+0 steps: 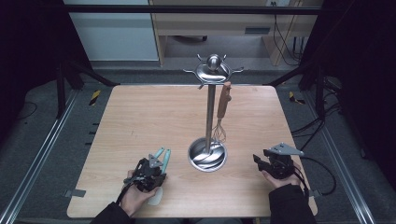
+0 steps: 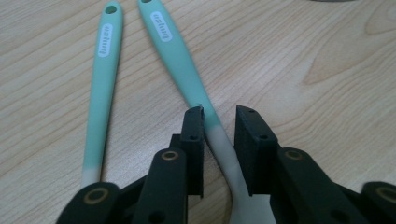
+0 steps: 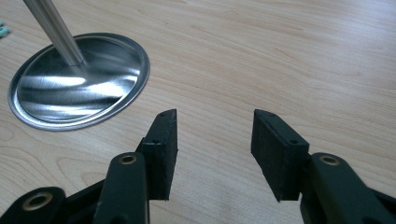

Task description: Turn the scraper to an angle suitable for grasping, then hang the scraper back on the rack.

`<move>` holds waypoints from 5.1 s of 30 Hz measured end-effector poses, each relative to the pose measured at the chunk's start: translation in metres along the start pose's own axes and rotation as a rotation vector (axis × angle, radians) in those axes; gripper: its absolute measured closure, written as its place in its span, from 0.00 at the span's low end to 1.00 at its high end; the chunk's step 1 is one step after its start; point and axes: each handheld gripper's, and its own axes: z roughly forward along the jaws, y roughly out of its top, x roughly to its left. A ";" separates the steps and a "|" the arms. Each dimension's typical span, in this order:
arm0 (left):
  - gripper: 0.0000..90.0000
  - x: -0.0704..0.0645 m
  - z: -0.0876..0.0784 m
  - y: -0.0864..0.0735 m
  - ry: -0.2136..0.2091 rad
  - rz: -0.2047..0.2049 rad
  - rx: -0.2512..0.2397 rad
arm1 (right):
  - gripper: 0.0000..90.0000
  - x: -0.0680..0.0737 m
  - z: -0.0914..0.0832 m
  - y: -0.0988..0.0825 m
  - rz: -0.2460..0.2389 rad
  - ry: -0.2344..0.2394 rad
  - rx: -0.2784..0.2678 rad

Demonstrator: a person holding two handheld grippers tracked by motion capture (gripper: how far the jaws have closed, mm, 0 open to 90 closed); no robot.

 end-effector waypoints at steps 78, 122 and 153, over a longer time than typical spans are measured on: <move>0.89 0.019 -0.008 -0.002 -0.050 0.026 0.080 | 0.55 -0.002 -0.004 0.000 0.010 -0.001 -0.006; 0.90 0.029 -0.055 -0.002 -0.035 -0.006 -0.184 | 0.54 -0.003 -0.003 0.000 0.020 -0.007 0.000; 0.90 0.031 -0.114 0.008 -0.023 -0.054 -0.492 | 0.54 -0.005 -0.002 0.000 0.024 -0.015 0.002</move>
